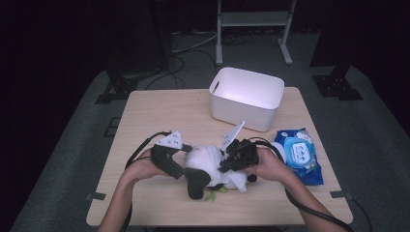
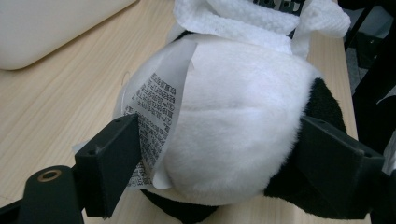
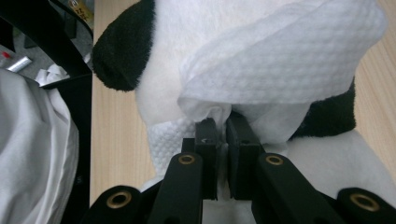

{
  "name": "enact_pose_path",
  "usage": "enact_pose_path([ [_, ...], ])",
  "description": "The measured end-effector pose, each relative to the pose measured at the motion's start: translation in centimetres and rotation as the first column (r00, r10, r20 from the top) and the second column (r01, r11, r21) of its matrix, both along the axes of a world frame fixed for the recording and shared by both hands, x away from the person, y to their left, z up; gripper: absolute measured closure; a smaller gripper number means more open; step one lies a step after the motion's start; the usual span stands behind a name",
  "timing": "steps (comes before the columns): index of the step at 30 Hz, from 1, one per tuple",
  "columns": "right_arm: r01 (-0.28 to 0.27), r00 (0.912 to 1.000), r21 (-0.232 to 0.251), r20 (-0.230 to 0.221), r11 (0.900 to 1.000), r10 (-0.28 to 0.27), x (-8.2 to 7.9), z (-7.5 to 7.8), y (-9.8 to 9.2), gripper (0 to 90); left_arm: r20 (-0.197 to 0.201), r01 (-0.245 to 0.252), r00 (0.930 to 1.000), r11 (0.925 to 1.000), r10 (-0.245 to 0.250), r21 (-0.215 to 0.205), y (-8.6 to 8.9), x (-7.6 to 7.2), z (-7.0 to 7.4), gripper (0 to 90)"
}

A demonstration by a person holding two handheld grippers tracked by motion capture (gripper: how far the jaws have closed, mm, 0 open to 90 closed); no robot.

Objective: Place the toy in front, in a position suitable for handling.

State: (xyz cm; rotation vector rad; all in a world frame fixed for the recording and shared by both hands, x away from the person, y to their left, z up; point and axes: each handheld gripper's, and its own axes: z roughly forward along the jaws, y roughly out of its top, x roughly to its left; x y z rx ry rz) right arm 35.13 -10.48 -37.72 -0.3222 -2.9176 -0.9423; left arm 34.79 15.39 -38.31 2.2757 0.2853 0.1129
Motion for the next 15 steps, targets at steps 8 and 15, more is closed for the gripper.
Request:
enact_pose_path([
  [8,0.003,0.9993,-0.020,0.037,1.000,-0.002,-0.21,-0.32,0.36,84.0,0.013,-0.015,0.9998,0.9999,0.015,0.003,-0.06,-0.18,-0.71,15.4],
  [15,0.000,0.9999,0.001,0.015,1.000,0.000,-0.33,-0.40,0.06,84.0,-0.016,0.002,0.9999,0.9995,-0.002,-0.030,0.30,-0.07,0.01,15.3],
])
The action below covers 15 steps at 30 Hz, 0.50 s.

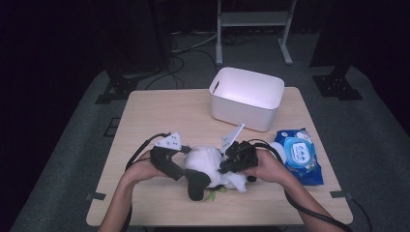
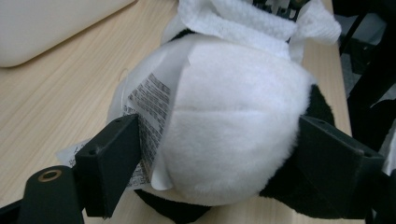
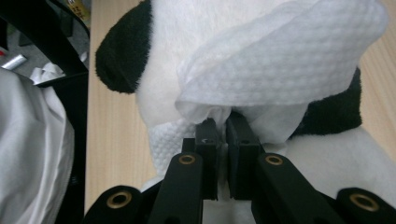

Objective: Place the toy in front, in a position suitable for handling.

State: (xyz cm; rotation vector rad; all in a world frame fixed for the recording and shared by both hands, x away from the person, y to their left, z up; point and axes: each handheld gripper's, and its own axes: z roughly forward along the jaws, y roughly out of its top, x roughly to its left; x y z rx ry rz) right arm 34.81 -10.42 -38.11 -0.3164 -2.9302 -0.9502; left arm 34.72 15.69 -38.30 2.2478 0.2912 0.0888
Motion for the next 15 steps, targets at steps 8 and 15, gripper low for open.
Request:
enact_pose_path([
  [8,-0.030,0.9994,-0.001,-0.021,1.000,0.030,-0.7,0.3,-0.2,83.4,-0.011,0.018,0.9998,0.9998,-0.018,-0.004,-1.4,0.3,1.0,15.2],
  [15,-0.007,1.0000,0.033,-0.003,0.999,0.007,-0.5,1.9,-1.4,83.1,-0.015,0.053,0.9985,0.9986,-0.053,0.004,-1.6,-0.2,0.4,15.8],
])
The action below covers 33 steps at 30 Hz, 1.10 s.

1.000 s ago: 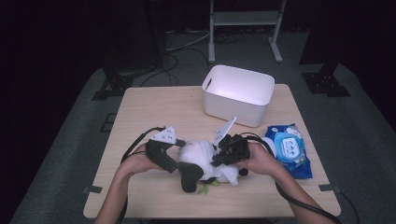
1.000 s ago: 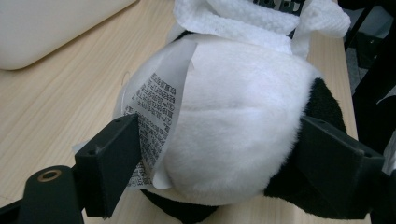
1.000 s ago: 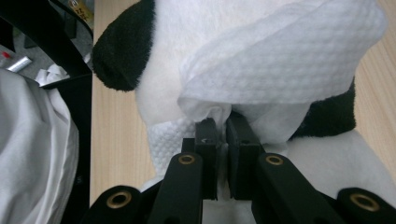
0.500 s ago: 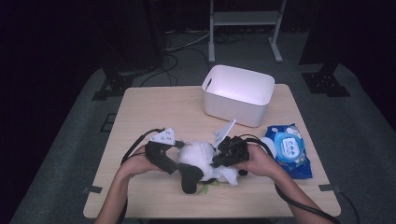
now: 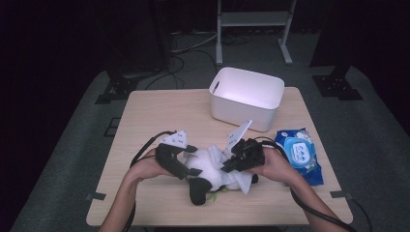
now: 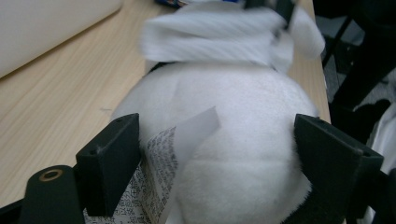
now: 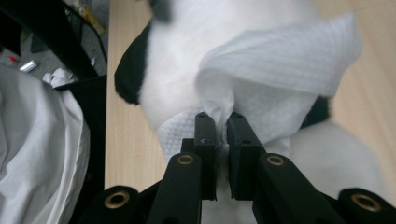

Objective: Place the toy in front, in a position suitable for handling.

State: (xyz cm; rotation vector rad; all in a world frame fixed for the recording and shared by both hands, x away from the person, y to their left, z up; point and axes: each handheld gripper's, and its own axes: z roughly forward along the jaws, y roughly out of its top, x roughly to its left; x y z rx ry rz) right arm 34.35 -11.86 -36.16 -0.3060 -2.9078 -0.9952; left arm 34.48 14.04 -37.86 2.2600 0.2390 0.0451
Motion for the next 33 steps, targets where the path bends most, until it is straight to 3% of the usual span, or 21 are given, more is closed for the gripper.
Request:
enact_pose_path([
  [4,0.051,0.9984,0.023,0.023,0.998,-0.052,0.7,0.9,-0.7,83.0,0.047,0.006,0.9989,0.9998,-0.007,0.020,0.0,-0.7,-0.2,16.0],
  [9,0.056,0.9983,-0.012,0.020,0.998,-0.055,1.0,0.3,-0.4,82.9,0.090,-0.002,0.9959,0.9992,-0.001,0.039,-0.3,-1.3,-0.5,16.4],
  [14,0.046,0.9989,-0.015,-0.003,0.999,-0.046,0.8,-0.7,-0.2,83.0,0.048,0.009,0.9988,0.9998,-0.010,0.017,-0.2,-1.2,0.0,15.0],
  [19,0.021,0.9996,-0.012,-0.020,1.000,-0.021,0.3,-0.8,-0.3,83.0,0.036,-0.003,0.9993,0.9996,0.004,-0.029,-0.5,-1.0,0.9,15.0],
  [20,0.010,0.9993,-0.015,-0.037,1.000,-0.011,0.0,-0.9,-0.2,83.0,0.039,-0.008,0.9992,0.9997,0.008,-0.021,-0.7,-0.9,1.0,14.9],
  [23,-0.021,0.9993,-0.019,-0.030,1.000,0.020,-0.7,-0.7,0.0,82.9,0.025,-0.003,0.9997,0.9993,0.002,0.038,-1.4,-0.9,0.6,12.1],
  [29,-0.005,1.0000,0.019,-0.007,1.000,0.005,-0.9,0.3,-0.9,82.6,-0.029,0.023,0.9993,0.9996,-0.022,0.014,-1.5,-0.9,-0.5,11.9],
  [33,0.030,0.9992,0.011,0.024,0.999,-0.031,-0.5,0.9,-1.5,82.3,-0.014,0.031,0.9994,0.9994,-0.031,0.015,-1.5,-1.1,-0.6,12.4],
])
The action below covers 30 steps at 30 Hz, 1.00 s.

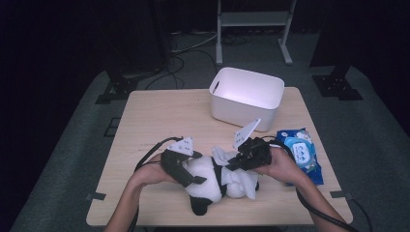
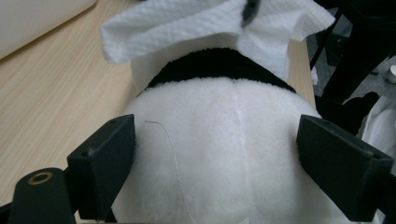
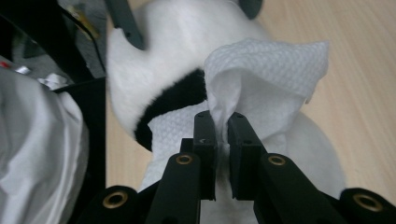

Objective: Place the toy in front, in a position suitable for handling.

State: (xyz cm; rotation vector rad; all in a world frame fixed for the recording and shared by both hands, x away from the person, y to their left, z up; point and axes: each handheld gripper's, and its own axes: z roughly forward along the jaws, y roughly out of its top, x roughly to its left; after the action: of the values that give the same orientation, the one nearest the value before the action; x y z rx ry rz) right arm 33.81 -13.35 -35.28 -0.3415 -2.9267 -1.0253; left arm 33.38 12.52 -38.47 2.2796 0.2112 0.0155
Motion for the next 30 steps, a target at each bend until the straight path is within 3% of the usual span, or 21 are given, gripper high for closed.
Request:
enact_pose_path([
  [4,0.015,0.9999,-0.022,0.009,1.000,-0.015,0.1,-0.3,0.0,82.0,0.026,0.010,0.9996,1.0000,-0.010,0.000,-0.1,-0.2,-0.2,15.7],
  [8,0.044,0.9986,-0.002,0.030,0.999,-0.044,0.2,0.1,-0.8,82.3,0.022,0.009,0.9997,0.9999,-0.009,-0.006,0.0,-0.3,-0.3,15.7],
  [13,0.127,0.9904,0.030,0.051,0.991,-0.128,0.9,1.2,-3.8,82.3,0.028,0.012,0.9996,0.9999,-0.012,-0.008,0.0,-0.3,-0.2,15.7],
  [15,0.176,0.9822,0.034,0.062,0.984,-0.177,1.2,1.5,-5.4,82.3,0.030,0.014,0.9995,0.9999,-0.014,-0.009,0.0,-0.3,-0.3,15.6],
  [18,0.265,0.9620,0.041,0.055,0.963,-0.267,1.6,1.6,-8.1,82.3,0.026,0.014,0.9996,0.9998,-0.013,-0.012,0.1,-0.2,-0.3,15.5],
  [23,0.394,0.9168,0.001,0.066,0.919,-0.394,2.3,0.7,-11.9,82.0,0.026,0.013,0.9996,0.9999,-0.013,-0.011,0.1,-0.2,-0.3,15.5],
  [29,0.507,0.8619,-0.049,0.048,0.861,-0.505,2.8,-1.4,-15.8,82.1,0.028,0.013,0.9995,0.9999,-0.013,-0.009,0.0,-0.3,-0.2,15.4],
  [30,0.514,0.8580,-0.053,0.043,0.856,-0.512,2.9,-1.7,-16.2,82.0,0.027,0.013,0.9995,0.9999,-0.013,-0.009,0.1,-0.3,-0.2,15.4],
])
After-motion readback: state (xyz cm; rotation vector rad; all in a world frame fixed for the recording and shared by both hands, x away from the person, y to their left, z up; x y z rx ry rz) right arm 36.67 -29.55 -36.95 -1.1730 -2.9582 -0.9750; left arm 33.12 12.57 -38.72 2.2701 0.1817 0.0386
